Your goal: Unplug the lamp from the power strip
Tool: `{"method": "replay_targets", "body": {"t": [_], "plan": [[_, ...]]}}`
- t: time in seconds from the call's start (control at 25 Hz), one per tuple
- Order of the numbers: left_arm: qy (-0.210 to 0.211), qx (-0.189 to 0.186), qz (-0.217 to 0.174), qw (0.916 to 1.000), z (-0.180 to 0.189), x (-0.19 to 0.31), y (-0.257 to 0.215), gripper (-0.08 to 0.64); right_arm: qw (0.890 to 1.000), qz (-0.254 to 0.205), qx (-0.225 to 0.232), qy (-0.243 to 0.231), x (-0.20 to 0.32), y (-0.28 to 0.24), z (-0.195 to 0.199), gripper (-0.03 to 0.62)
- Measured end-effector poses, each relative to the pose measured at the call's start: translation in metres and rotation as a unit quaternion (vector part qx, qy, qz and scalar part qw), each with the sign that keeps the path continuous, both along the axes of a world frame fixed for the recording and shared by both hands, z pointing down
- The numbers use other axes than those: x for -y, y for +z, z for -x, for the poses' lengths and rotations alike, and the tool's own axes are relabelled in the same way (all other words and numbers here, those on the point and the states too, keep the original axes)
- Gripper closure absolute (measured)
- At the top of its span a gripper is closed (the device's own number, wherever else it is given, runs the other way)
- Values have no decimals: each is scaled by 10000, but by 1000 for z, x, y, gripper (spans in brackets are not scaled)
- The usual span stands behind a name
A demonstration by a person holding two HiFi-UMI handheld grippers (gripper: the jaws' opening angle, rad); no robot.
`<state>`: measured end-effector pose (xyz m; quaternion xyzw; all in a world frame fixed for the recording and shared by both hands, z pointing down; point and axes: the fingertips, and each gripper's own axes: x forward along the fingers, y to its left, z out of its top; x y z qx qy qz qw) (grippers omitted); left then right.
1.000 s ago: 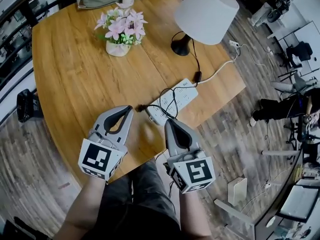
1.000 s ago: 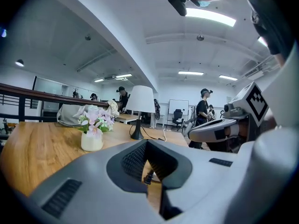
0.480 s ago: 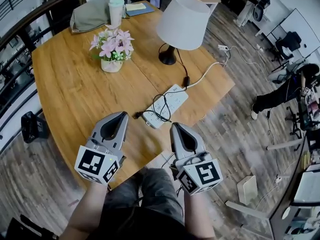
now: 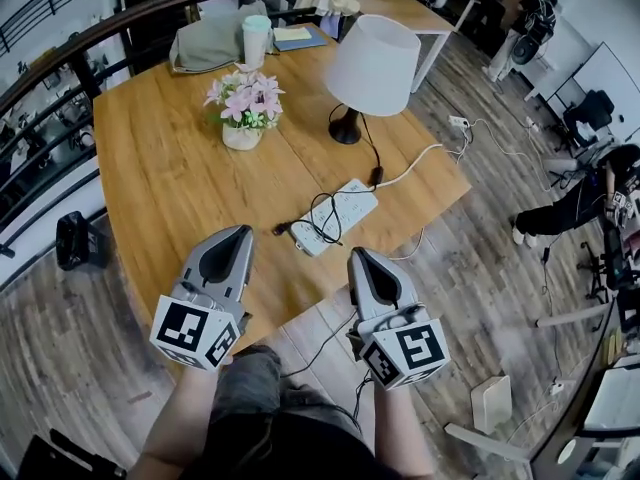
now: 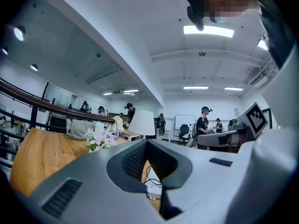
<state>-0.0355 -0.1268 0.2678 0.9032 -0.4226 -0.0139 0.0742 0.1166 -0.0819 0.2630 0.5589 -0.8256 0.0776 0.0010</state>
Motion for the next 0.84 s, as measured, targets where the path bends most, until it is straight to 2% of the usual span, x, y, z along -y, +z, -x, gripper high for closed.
{"method": "replay_targets", "body": {"t": [0.28, 0.84], "plan": [[-284, 36, -73, 9996, 7, -41, -9, 565, 9996, -123, 118, -205, -28, -8, -1, 584], [-467, 60, -336, 9983, 10, -128, -31, 565, 9970, -405, 367, -540, -100, -35, 8, 584]]}}
